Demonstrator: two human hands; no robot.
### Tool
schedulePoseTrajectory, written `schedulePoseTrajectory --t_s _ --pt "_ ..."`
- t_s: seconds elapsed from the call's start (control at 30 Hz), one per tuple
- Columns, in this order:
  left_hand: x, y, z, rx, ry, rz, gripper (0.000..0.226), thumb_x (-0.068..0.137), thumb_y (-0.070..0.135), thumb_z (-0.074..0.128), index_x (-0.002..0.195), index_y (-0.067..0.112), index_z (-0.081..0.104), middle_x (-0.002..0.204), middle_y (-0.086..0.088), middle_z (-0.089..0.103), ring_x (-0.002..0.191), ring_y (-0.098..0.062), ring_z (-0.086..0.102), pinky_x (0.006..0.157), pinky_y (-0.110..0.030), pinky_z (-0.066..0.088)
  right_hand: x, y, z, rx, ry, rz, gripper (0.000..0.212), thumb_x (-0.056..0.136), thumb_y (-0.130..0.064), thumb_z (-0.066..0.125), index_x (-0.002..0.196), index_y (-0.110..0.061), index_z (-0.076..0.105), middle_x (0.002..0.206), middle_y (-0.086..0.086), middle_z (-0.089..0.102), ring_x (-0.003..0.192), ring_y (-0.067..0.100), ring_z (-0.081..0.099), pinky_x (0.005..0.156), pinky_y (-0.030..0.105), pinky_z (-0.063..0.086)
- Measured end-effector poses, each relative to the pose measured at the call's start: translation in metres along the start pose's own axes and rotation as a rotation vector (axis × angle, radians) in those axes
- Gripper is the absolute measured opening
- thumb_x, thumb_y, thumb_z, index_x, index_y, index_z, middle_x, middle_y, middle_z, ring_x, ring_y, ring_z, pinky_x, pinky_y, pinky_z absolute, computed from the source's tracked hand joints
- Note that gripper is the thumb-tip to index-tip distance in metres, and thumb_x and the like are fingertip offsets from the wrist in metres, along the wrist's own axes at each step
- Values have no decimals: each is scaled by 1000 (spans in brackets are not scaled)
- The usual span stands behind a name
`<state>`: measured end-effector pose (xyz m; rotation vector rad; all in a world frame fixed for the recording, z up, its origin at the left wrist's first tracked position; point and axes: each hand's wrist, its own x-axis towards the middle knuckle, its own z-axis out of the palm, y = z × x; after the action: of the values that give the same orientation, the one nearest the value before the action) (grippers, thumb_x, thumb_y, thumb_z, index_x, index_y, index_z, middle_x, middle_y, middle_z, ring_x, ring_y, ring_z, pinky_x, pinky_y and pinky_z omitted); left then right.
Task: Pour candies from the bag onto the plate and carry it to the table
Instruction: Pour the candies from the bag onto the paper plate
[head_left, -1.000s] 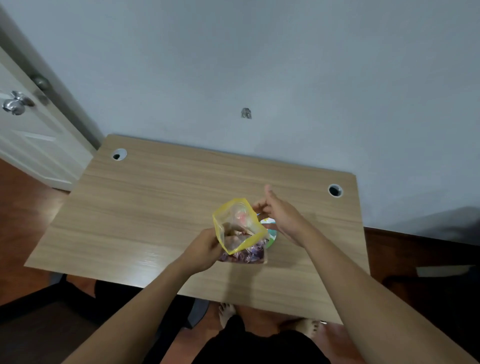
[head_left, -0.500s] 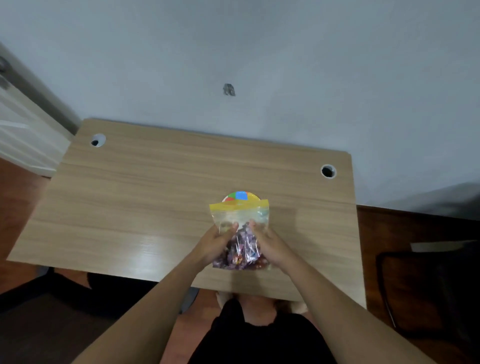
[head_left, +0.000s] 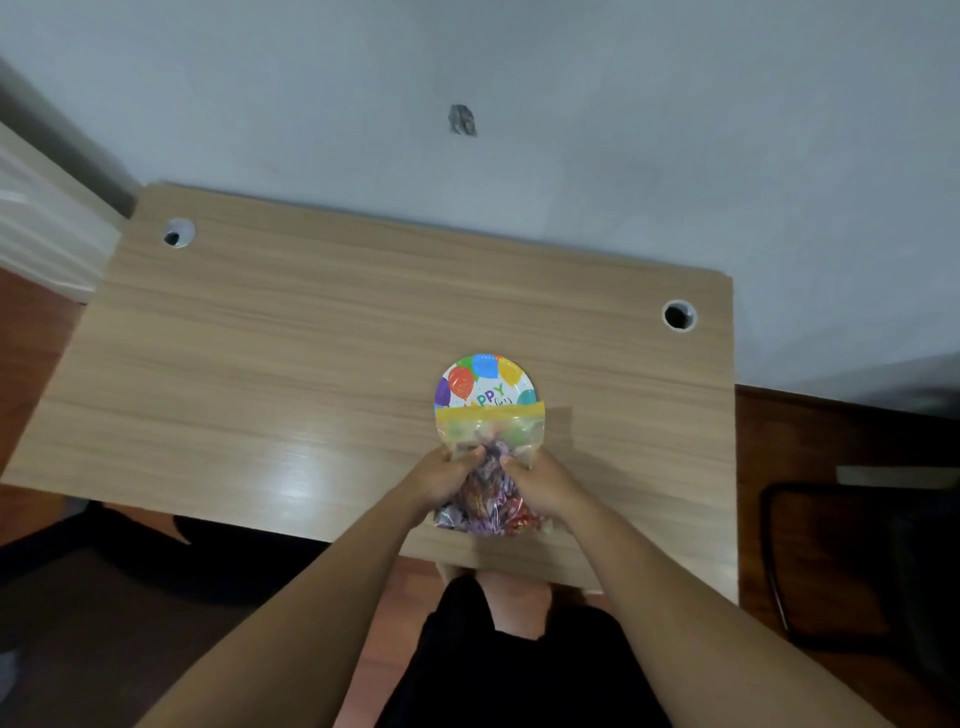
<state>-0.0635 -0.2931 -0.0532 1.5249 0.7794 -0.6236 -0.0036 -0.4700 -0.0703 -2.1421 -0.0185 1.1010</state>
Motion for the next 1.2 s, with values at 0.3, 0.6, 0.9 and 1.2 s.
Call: schedulePoseTrajectory --t_s 0.3,0.6,0.9,1.2 --pt "13 -11 -4 13 -4 -78 38 100 42 69 127 18 78 123 -6 81 113 -23 77 105 -38 59 0 -2 -3 -17 -75 53 39 110 -37 52 128 -10 74 123 12 76 115 26 69 99 35 51" --pt "15 -21 -4 -26 78 -49 39 98 48 71 119 17 82 112 -1 84 105 -19 80 99 -36 62 0 -7 2 39 -83 89 46 109 -39 52 147 -14 63 144 10 68 133 28 63 109 36 50" --pt "16 -25 -5 -5 88 -67 39 96 51 72 103 15 86 102 -5 87 104 -27 81 101 -47 63 0 -8 5 15 -58 115 44 109 -43 51 141 -16 65 109 8 74 102 27 68 81 31 48" --pt "17 -24 -5 29 73 -73 38 101 43 68 95 9 85 101 -17 85 94 -33 82 84 -37 63 -2 -12 4 41 -57 144 38 108 -40 54 118 -10 75 111 18 79 103 33 75 92 38 57"
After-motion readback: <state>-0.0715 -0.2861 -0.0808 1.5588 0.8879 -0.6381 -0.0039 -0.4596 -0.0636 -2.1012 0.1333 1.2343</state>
